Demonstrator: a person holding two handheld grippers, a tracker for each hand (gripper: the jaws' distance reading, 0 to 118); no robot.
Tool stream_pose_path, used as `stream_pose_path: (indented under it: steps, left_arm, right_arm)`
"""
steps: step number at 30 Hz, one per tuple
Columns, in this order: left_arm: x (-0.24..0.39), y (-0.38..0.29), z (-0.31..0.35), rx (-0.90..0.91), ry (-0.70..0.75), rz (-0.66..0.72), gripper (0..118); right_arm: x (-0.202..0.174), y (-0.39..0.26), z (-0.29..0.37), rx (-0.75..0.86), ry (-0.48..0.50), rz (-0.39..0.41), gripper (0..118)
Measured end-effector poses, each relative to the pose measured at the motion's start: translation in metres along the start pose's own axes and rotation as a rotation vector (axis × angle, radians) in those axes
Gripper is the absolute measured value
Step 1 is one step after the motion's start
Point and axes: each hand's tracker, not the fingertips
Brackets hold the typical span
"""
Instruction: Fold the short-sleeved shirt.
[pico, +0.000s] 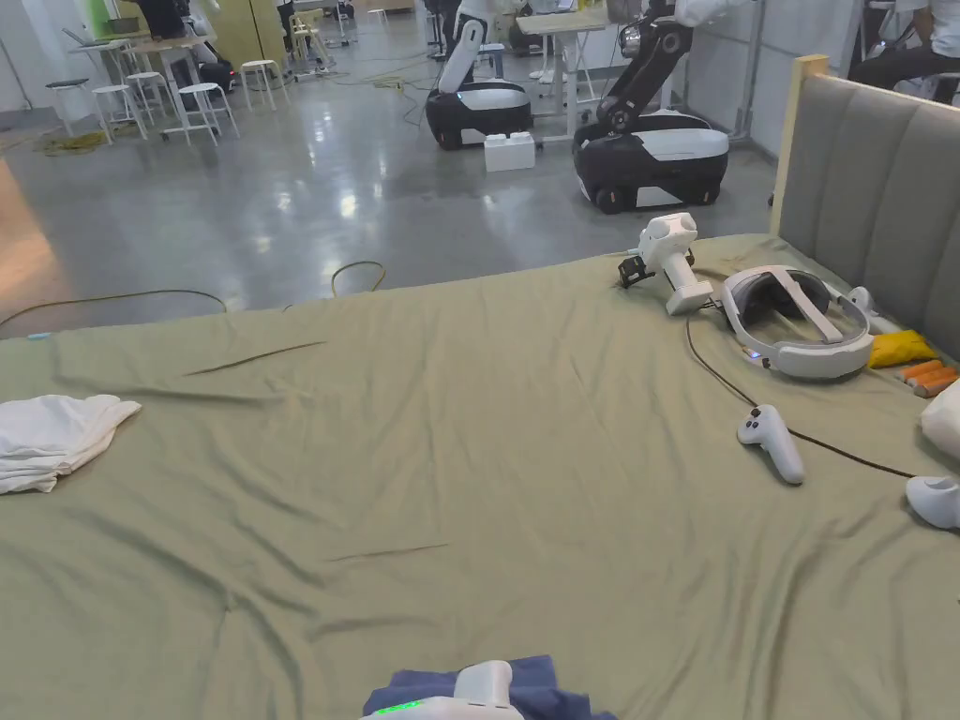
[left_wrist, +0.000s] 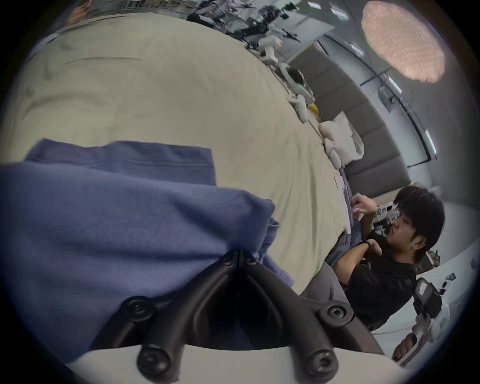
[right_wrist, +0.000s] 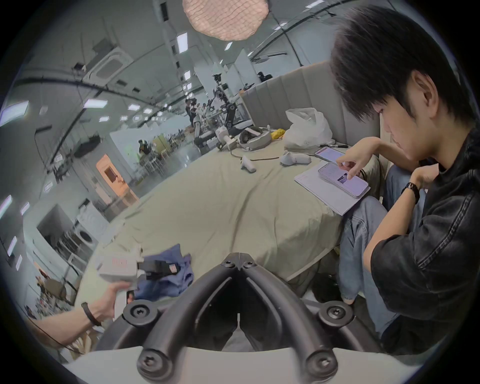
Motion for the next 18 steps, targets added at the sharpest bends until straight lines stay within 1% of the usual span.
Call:
stream_pose_path:
  steps: [1, 2, 4, 5, 6, 7, 8, 9, 10, 11, 12, 13, 14, 17, 18]
  left_arm:
    - [0.001, 0.003, 0.004, 0.031, -0.045, 0.009, 3]
    - [0.003, 0.009, 0.013, 0.037, -0.062, 0.009, 3]
    - [0.004, 0.014, 0.041, 0.044, -0.083, -0.017, 6]
    - [0.004, 0.014, 0.056, 0.078, -0.09, -0.049, 18]
    - [0.002, 0.013, 0.078, 0.122, -0.096, -0.076, 51]
    - [-0.002, 0.012, 0.101, 0.159, -0.108, -0.093, 78]
    - [-0.007, 0.01, 0.119, 0.183, -0.117, -0.098, 93]
    - [-0.015, 0.007, 0.139, 0.222, -0.114, -0.089, 97]
    - [-0.023, 0.004, 0.155, 0.262, -0.099, -0.068, 96]
    - [-0.036, 0.0, 0.17, 0.301, -0.08, -0.028, 96]
    - [-0.048, -0.004, 0.183, 0.328, -0.069, 0.012, 96]
    - [-0.061, -0.01, 0.193, 0.351, -0.063, 0.061, 96]
    - [-0.072, -0.015, 0.2, 0.373, -0.066, 0.099, 96]
    - [-0.113, -0.026, 0.202, 0.359, -0.12, 0.272, 96]
    - [-0.123, -0.029, 0.199, 0.349, -0.149, 0.341, 96]
  right_arm:
    - [-0.005, -0.003, 0.0, -0.013, -0.018, 0.032, 0]
    - [-0.012, -0.005, -0.001, -0.039, -0.016, 0.055, 0]
    - [-0.023, -0.01, -0.006, -0.083, 0.036, 0.091, 0]
    - [-0.029, -0.011, -0.011, -0.107, 0.072, 0.102, 0]
    - [-0.037, -0.012, -0.021, -0.14, 0.128, 0.129, 0]
    - [-0.049, -0.012, -0.032, -0.16, 0.167, 0.167, 0]
    - [-0.061, -0.011, -0.044, -0.172, 0.201, 0.201, 0]
    - [-0.077, -0.01, -0.061, -0.195, 0.258, 0.229, 0]
    - [-0.091, -0.009, -0.079, -0.226, 0.313, 0.245, 0]
    - [-0.107, -0.008, -0.099, -0.267, 0.367, 0.279, 0]
    - [-0.123, -0.007, -0.119, -0.297, 0.408, 0.349, 0]
    - [-0.139, -0.007, -0.138, -0.316, 0.422, 0.417, 0]
    - [-0.15, -0.008, -0.157, -0.332, 0.415, 0.454, 0]
    - [-0.173, -0.014, -0.223, -0.484, 0.427, 0.463, 0]
    - [-0.178, -0.021, -0.247, -0.527, 0.41, 0.492, 0]
